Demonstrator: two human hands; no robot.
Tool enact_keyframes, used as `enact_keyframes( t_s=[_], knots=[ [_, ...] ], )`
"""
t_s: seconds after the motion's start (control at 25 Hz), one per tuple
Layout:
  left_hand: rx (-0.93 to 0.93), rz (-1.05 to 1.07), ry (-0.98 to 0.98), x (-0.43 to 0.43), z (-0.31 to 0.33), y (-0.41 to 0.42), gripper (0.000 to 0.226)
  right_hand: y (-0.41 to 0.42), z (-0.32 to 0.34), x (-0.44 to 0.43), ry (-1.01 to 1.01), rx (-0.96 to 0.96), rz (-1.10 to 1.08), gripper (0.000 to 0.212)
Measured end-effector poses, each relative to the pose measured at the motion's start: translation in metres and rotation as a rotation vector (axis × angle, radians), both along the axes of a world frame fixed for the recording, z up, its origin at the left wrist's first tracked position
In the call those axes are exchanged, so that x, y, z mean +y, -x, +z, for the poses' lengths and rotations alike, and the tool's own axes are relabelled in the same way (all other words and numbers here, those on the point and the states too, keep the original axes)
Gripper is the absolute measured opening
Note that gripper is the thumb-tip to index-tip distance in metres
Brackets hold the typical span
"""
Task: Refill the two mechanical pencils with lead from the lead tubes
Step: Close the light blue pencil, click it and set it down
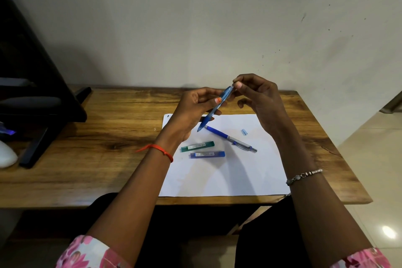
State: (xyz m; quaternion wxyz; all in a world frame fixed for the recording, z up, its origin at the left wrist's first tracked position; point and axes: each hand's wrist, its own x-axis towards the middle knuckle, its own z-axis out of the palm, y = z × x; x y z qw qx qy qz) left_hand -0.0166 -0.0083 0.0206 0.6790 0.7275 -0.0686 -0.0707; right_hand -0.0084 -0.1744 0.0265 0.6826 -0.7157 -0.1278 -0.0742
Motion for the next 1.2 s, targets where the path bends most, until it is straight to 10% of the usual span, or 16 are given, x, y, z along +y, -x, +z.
enact_keyframes(
  t_s=[1.2],
  knots=[
    [-0.003, 0.063, 0.004, -0.0016, -0.0041, 0.0046, 0.015, -0.0009, -0.0012, 0.0003, -0.132, 0.18, 0.056, 0.015]
  ],
)
